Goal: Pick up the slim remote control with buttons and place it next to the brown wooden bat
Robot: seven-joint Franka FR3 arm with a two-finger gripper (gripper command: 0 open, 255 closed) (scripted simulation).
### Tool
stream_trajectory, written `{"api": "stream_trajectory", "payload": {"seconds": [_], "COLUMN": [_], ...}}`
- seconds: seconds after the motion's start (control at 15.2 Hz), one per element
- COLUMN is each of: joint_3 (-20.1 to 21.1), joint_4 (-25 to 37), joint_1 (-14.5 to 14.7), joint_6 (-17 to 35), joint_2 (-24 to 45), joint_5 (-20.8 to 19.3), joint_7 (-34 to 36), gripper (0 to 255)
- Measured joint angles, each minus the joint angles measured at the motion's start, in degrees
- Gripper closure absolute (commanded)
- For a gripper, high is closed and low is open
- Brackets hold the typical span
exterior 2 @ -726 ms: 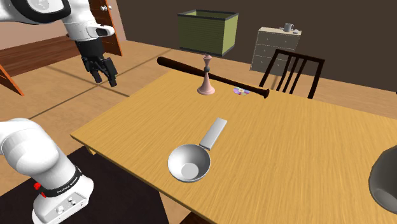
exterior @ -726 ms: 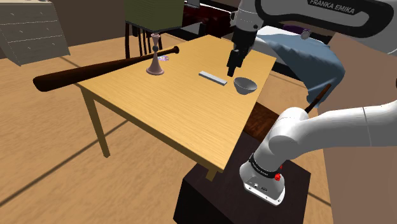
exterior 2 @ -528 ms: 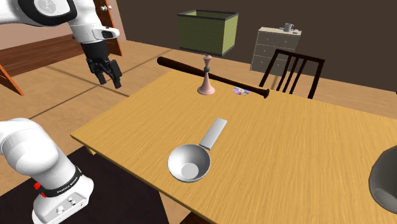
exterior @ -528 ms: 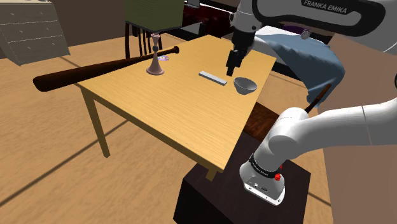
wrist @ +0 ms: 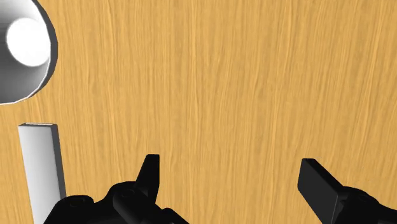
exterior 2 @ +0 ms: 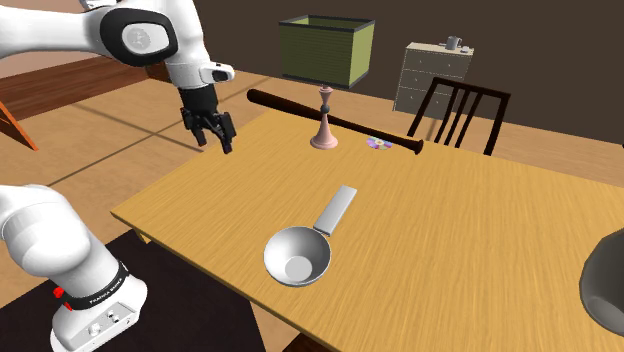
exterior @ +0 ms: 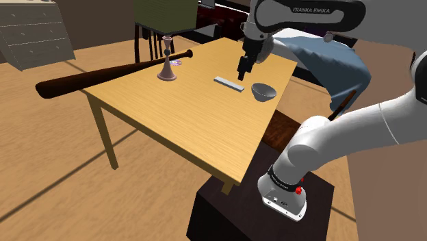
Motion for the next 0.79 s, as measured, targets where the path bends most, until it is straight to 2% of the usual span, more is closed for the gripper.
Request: {"api": "stream_trajectory", "payload": {"seconds": [0.4,0.79], "joint_3": [-6.25,-11.6], "joint_4": [2.95,9.16], "joint_1": [-0.94,-1.29], "joint_6": [8.06,14.16], "joint_2": [10.31,22.42], "joint_5": [-0.49,2.31], "joint_7": [-6.16,-13.01], "gripper": [0,0]}}
